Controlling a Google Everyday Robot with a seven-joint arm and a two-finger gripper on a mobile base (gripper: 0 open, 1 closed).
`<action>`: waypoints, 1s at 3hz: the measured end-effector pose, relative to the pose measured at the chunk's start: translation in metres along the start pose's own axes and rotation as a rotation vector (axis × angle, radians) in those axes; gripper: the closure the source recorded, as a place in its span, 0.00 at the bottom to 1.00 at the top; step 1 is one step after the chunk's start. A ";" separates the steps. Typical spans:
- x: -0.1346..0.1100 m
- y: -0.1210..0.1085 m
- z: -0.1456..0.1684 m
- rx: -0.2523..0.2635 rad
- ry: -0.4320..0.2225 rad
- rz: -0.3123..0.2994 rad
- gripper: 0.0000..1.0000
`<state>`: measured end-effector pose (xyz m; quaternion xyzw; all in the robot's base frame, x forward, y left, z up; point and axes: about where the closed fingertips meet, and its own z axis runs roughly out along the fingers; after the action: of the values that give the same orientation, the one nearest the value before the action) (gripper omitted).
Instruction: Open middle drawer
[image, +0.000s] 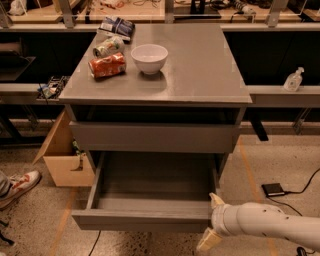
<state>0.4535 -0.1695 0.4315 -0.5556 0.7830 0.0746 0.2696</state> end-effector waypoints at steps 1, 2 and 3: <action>-0.002 -0.003 -0.005 -0.001 -0.034 -0.001 0.00; -0.004 -0.013 -0.036 0.028 -0.064 -0.007 0.00; -0.005 -0.034 -0.076 0.097 -0.050 -0.012 0.00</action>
Offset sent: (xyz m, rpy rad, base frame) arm 0.0044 -0.0416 0.0815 0.0527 -0.1143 -0.0073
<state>0.4599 -0.2095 0.5046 -0.5446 0.7753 0.0486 0.3162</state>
